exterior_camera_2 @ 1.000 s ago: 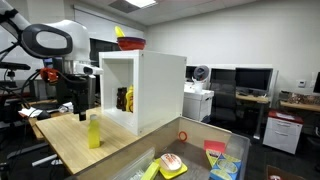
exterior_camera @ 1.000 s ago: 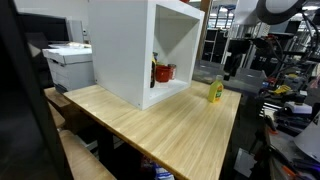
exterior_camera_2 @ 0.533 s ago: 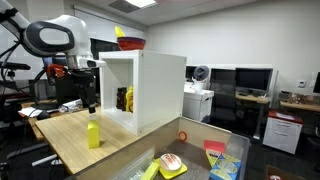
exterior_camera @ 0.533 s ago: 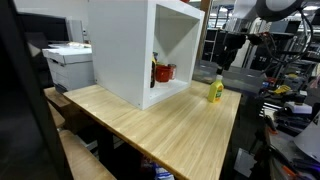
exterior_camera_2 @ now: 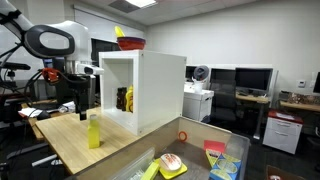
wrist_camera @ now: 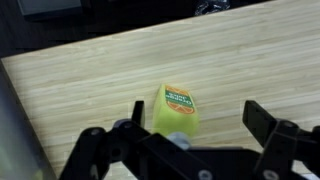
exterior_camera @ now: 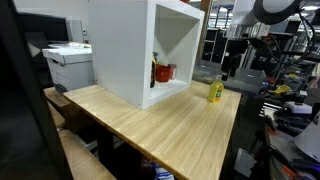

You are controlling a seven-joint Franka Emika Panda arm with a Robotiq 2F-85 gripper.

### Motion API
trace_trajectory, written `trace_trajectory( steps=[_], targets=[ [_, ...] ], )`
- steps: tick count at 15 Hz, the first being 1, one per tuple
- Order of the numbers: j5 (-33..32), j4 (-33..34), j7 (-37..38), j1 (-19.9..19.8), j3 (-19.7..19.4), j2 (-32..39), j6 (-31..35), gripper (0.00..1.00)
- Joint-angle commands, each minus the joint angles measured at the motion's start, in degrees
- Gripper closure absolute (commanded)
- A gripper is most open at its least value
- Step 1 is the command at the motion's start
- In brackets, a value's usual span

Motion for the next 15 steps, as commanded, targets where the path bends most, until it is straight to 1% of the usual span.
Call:
trace_trajectory(
  steps=[1, 4, 7, 11, 12, 13, 15],
  targets=[
    [2.1, 0.0, 2.8, 0.3, 0.1, 2.1, 1.3, 0.0],
    [2.4, 0.1, 6.1, -0.1, 0.8, 3.0, 3.7, 0.0],
    [1.7, 0.1, 10.6, -0.6, 1.6, 3.8, 7.8, 0.0],
    [0.9, 0.1, 13.9, -1.0, 2.4, 4.6, 8.1, 0.0],
    [1.1, 0.1, 14.4, -1.0, 2.4, 4.7, 8.1, 0.02],
    [0.6, 0.1, 15.2, -1.2, 2.6, 4.9, 7.8, 0.26],
    [0.3, 0.1, 16.1, -1.3, 2.8, 5.2, 8.3, 0.28]
  ],
)
